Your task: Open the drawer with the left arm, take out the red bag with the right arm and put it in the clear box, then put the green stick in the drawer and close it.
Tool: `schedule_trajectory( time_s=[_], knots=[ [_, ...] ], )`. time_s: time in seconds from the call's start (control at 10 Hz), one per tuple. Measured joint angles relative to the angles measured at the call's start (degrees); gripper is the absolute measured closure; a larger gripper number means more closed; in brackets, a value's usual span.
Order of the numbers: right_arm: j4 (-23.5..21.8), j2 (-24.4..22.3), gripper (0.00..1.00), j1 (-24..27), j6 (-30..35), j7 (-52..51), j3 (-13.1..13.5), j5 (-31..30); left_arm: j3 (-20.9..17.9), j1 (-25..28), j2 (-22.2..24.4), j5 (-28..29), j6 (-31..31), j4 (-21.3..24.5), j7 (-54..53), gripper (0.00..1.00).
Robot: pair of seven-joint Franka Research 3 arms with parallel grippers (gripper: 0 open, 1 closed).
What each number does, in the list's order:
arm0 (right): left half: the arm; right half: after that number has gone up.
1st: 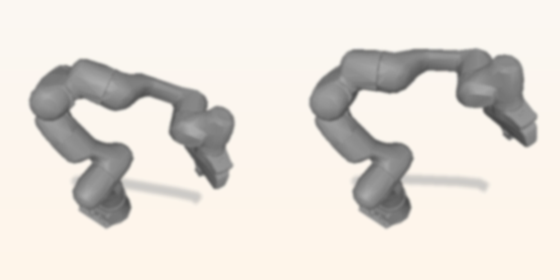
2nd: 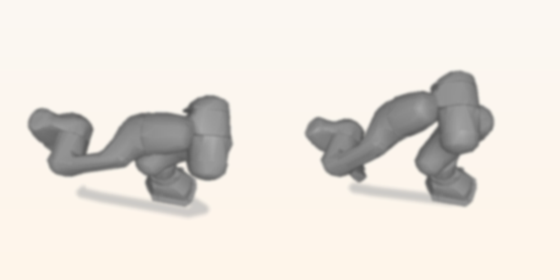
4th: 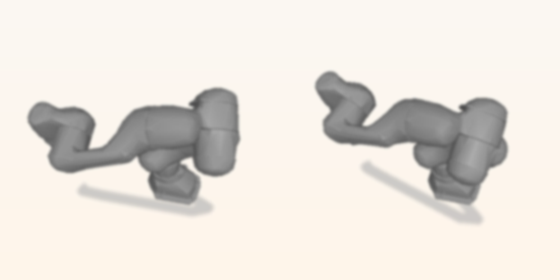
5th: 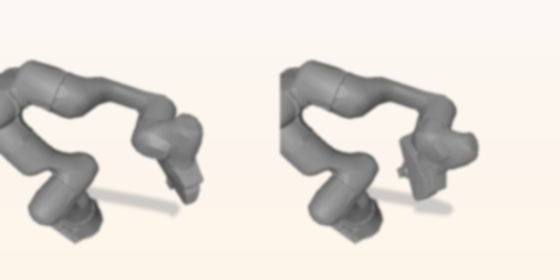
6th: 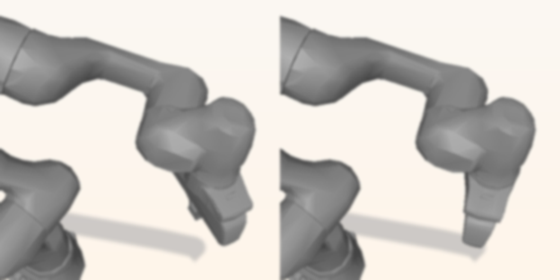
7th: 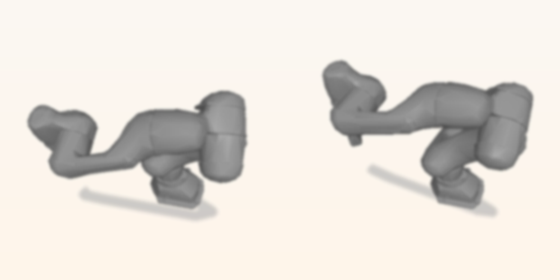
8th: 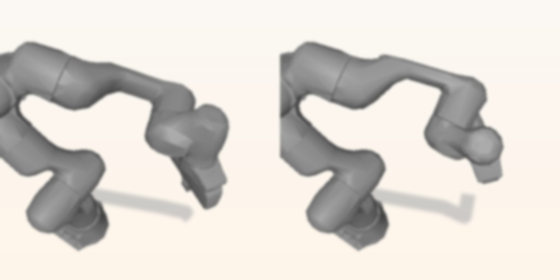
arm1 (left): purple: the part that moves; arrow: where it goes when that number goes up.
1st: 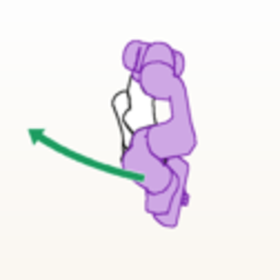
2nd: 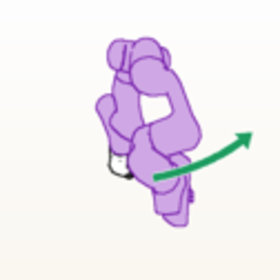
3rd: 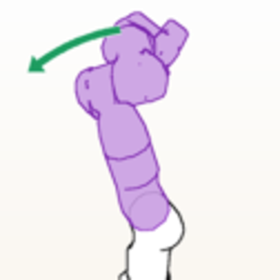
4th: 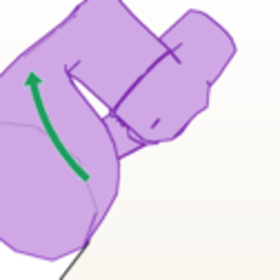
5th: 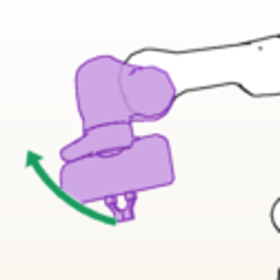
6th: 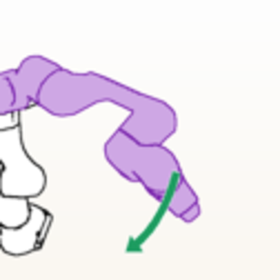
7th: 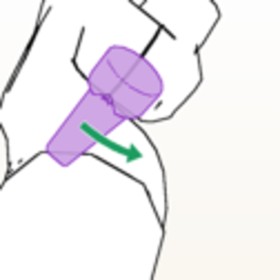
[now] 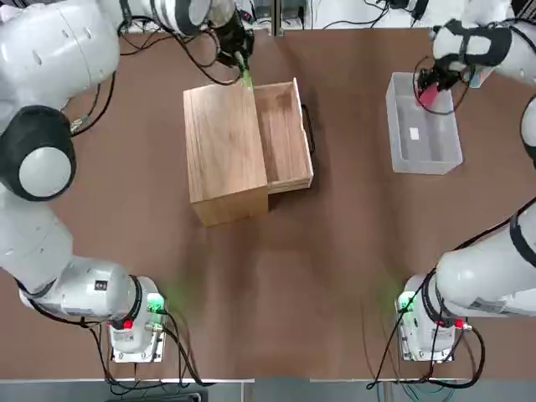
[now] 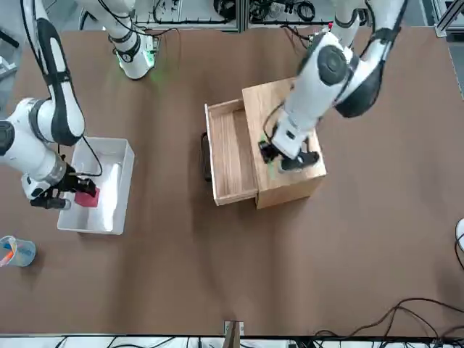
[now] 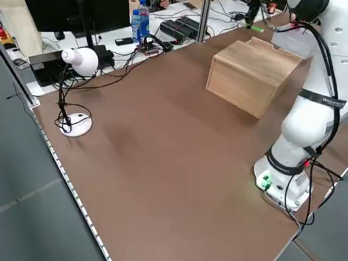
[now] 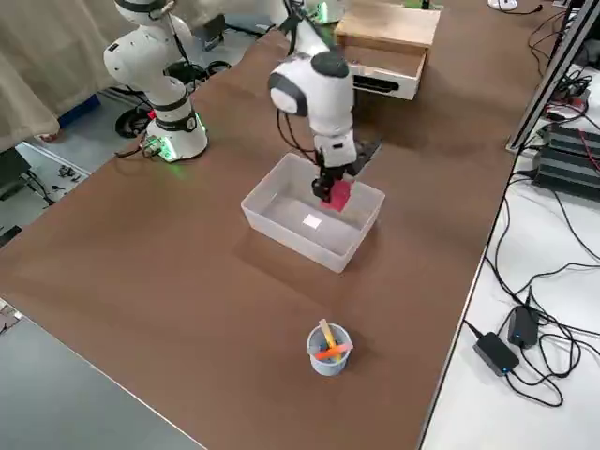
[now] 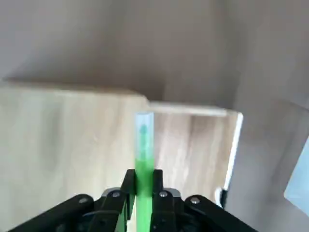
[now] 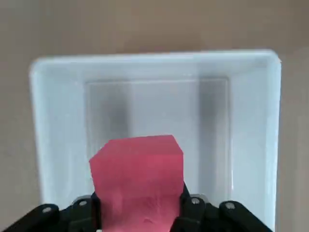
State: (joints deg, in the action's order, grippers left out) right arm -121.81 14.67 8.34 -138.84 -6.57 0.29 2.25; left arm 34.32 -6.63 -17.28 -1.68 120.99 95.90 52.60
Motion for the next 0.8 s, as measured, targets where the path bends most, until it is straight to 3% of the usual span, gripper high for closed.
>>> schedule_trajectory(
  time_s=[0.1,0.4,0.8],
  knots=[
    [-2.47,-0.02,0.44,0.50,-2.22,-0.85,-0.01,-0.02,0.82,-2.51,-1.51,1.88,-0.04,-0.10,3.34,0.82],
    [-4.10,-0.04,0.44,0.72,-2.60,-0.91,-0.13,-0.04,1.41,-9.94,-7.54,8.39,0.00,-0.67,9.66,0.82],
    [-5.21,2.00,0.44,0.94,-3.03,-0.92,-0.16,-0.06,1.35,-13.37,-16.73,15.05,0.06,-5.08,11.37,0.78]
  ],
)
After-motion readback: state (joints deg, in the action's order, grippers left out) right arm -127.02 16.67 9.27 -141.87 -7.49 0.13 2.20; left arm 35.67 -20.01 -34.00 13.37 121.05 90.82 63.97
